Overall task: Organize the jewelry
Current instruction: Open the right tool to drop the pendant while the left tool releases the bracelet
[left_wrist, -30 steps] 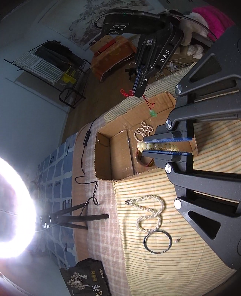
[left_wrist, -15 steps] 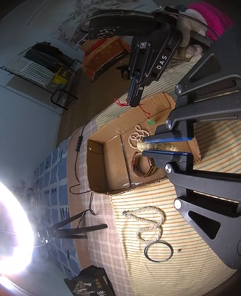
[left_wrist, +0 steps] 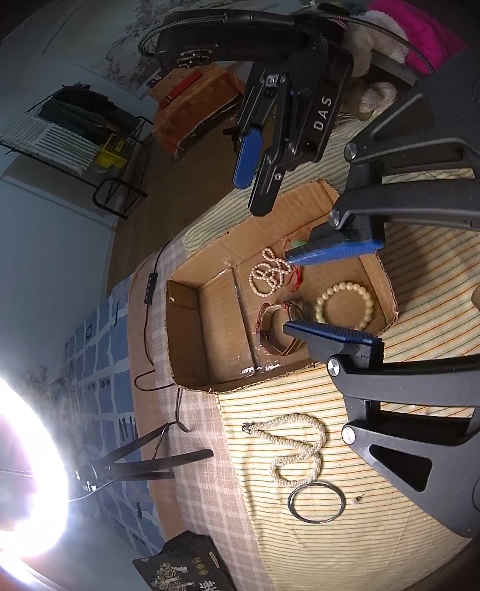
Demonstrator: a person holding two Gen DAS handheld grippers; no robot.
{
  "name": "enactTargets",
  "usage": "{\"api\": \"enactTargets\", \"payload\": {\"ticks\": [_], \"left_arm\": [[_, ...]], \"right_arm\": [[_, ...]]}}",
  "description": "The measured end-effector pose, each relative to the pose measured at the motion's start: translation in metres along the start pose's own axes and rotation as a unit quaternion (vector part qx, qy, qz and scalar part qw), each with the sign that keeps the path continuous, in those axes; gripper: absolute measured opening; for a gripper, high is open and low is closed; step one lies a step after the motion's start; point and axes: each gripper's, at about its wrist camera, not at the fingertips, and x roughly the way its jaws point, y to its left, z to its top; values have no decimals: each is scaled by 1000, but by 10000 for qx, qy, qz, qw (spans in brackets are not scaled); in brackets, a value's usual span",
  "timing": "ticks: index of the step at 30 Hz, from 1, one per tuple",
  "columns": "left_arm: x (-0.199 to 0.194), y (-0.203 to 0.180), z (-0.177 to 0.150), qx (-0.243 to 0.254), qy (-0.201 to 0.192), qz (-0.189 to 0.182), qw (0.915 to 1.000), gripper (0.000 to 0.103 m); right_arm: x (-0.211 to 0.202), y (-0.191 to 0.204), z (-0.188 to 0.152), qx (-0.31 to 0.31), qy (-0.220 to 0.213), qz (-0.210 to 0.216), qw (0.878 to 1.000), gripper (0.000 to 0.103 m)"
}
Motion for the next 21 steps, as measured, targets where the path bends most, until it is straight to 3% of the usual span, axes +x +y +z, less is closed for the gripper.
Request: {"api": "enactTargets", "payload": {"ticks": [13,15,17,21], "left_arm": [[-13,2,-3,19,-80,67,9999,31],[-17,2,-4,21,-103,66,9999,31],[-21,2,-5,39,-129,69,9999,31],[-30,5,-6,8,-174,56,9998,31]], "right_arm": [[-16,2,0,48,-114,-198,9997,45],[-20,3,0,58,-145,-250,9996,48],[-24,4,0,76,-181,-332,9993,58],[-33,8,1,73,-238,-421,9988,60]]}}
